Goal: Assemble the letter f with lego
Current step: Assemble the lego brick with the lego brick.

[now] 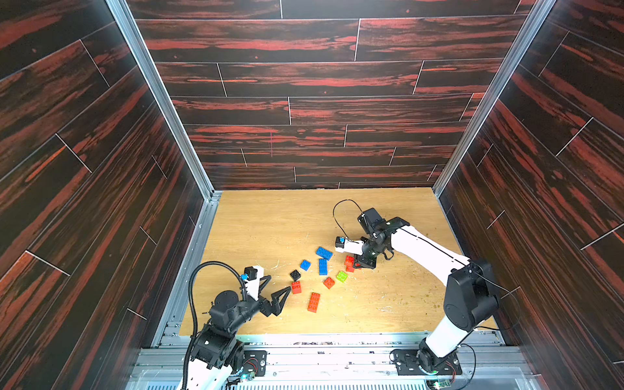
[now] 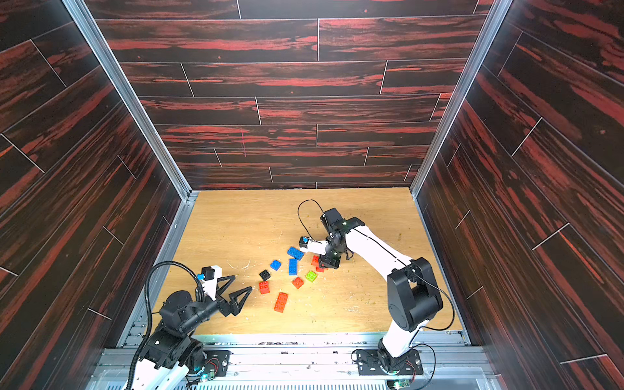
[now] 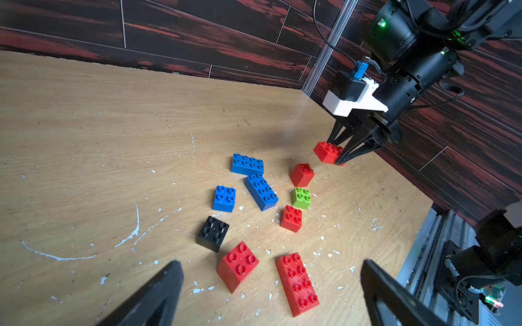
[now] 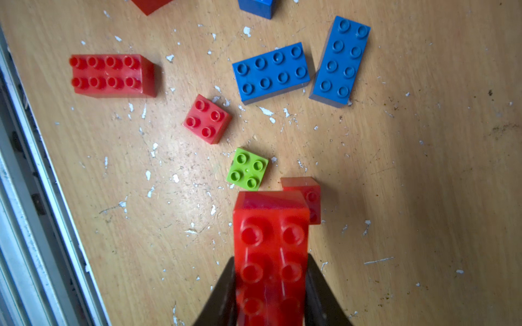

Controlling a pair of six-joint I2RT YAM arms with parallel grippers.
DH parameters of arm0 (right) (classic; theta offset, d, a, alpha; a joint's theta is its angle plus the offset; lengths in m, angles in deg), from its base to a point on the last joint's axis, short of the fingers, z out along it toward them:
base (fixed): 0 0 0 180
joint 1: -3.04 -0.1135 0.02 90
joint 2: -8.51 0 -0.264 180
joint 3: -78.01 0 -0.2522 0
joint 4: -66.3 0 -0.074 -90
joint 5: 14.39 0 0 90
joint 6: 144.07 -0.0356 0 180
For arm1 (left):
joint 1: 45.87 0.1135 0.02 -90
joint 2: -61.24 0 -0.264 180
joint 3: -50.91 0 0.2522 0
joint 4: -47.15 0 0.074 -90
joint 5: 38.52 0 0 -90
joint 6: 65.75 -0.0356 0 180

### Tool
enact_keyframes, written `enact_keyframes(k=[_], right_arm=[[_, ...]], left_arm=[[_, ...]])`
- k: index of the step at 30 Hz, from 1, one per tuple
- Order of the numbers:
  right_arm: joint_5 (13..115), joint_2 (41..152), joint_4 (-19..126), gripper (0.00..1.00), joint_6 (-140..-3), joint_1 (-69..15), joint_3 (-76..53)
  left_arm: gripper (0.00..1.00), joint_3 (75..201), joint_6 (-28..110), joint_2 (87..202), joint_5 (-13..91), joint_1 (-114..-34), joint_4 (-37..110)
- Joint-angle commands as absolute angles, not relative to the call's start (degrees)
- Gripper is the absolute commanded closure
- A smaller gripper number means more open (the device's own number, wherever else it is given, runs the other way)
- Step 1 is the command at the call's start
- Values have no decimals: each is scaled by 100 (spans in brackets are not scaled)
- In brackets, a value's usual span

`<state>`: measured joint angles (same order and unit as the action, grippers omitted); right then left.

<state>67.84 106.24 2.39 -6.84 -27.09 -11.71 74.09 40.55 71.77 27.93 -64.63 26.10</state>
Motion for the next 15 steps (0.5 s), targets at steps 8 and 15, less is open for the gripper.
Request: enact_keyframes(k=[8, 15], right_arm=[[6709, 11044, 139, 100, -257, -2502, -946], [6752, 11216, 158, 100, -178, -2456, -796]], left_arm=[[0, 7390, 3972, 7222, 2751, -6476, 2697], [0, 7390, 3972, 7273, 2745, -6477, 2749]])
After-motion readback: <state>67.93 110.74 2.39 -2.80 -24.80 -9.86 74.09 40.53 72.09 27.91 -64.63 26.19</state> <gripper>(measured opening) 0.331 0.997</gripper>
